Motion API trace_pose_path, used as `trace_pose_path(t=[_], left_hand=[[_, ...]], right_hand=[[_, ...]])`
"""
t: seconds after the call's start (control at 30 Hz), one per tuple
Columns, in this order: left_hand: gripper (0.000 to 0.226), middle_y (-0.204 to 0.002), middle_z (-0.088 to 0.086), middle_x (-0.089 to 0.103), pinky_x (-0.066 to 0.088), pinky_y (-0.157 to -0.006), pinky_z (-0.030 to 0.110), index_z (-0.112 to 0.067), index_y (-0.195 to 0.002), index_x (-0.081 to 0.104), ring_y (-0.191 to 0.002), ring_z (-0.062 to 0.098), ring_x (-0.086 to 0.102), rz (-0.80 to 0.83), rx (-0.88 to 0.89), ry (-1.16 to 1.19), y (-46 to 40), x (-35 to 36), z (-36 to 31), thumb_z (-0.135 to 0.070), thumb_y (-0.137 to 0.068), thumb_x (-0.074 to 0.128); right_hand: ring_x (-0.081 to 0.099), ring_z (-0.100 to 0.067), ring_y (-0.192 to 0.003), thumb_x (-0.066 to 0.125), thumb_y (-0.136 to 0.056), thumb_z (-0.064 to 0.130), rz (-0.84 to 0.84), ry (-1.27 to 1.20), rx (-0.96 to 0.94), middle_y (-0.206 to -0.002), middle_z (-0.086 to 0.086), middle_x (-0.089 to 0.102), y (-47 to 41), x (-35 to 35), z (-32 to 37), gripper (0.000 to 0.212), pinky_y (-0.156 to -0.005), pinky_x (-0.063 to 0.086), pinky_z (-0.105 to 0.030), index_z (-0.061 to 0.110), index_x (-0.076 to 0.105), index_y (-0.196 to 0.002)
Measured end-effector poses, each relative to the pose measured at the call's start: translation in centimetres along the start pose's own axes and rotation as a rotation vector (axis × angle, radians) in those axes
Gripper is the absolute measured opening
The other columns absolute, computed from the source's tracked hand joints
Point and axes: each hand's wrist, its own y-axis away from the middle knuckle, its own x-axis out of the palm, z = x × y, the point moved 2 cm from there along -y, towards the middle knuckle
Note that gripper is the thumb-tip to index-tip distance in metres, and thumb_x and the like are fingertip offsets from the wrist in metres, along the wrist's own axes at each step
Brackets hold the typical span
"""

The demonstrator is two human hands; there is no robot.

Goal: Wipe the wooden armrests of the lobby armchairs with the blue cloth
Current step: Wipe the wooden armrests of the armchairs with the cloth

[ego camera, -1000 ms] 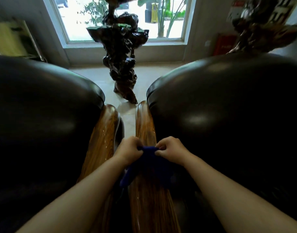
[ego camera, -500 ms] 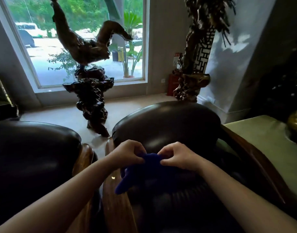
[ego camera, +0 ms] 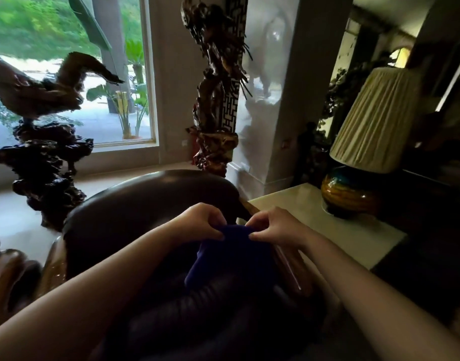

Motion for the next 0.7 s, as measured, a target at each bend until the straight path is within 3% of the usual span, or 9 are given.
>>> trace_pose_path(t=[0.17, 0.27, 0.53, 0.7], left_hand=[[0.023, -0.087, 0.006, 0.07, 0.053, -0.075, 0.028, -0.009, -0.091, 0.068, -0.078, 0.015, 0.063, 0.045, 0.018, -0.023, -4.4, 5.0, -4.7, -0.011, -0.069, 0.074], [0.021, -0.084, 0.004, 0.068, 0.052, -0.069, 0.021, -0.009, -0.092, 0.068, -0.076, 0.013, 0.062, 0.08, 0.018, 0.012, -7.8, 7.1, -6.3, -0.006, -0.07, 0.072], [0.027, -0.095, 0.013, 0.071, 0.054, -0.084, 0.038, -0.008, -0.094, 0.067, -0.089, 0.026, 0.066, -0.002, 0.012, -0.029, -20.6, 12.6, -6.0, -0.013, -0.068, 0.073], [0.028, -0.094, 0.009, 0.07, 0.053, -0.079, 0.035, -0.008, -0.096, 0.065, -0.087, 0.023, 0.065, 0.002, -0.034, -0.002, -28.1, 19.5, -4.0, -0.014, -0.068, 0.07]], right_hand=[[0.066, -0.009, -0.085, 0.07, -0.076, 0.013, -0.027, -0.002, 0.053, -0.094, -0.001, 0.072, 2.0, -4.8, -6.3, 0.021, -0.078, 0.054, -0.026, 0.015, 0.071, -0.097], [0.067, -0.011, -0.086, 0.068, -0.078, 0.013, -0.029, -0.005, 0.073, -0.094, -0.003, 0.072, 1.5, -6.9, -10.0, 0.021, -0.076, 0.055, -0.025, 0.015, 0.071, -0.098], [0.066, -0.003, -0.08, 0.067, -0.077, 0.016, -0.054, -0.054, 0.147, -0.088, 0.005, 0.072, -4.4, -11.2, -21.4, 0.018, -0.061, 0.048, -0.012, 0.023, 0.071, -0.093], [0.064, 0.001, -0.075, 0.068, -0.076, 0.014, 0.004, -0.062, 0.24, -0.081, 0.014, 0.068, -7.9, -11.8, -30.7, 0.018, -0.057, 0.048, -0.01, 0.029, 0.068, -0.086]])
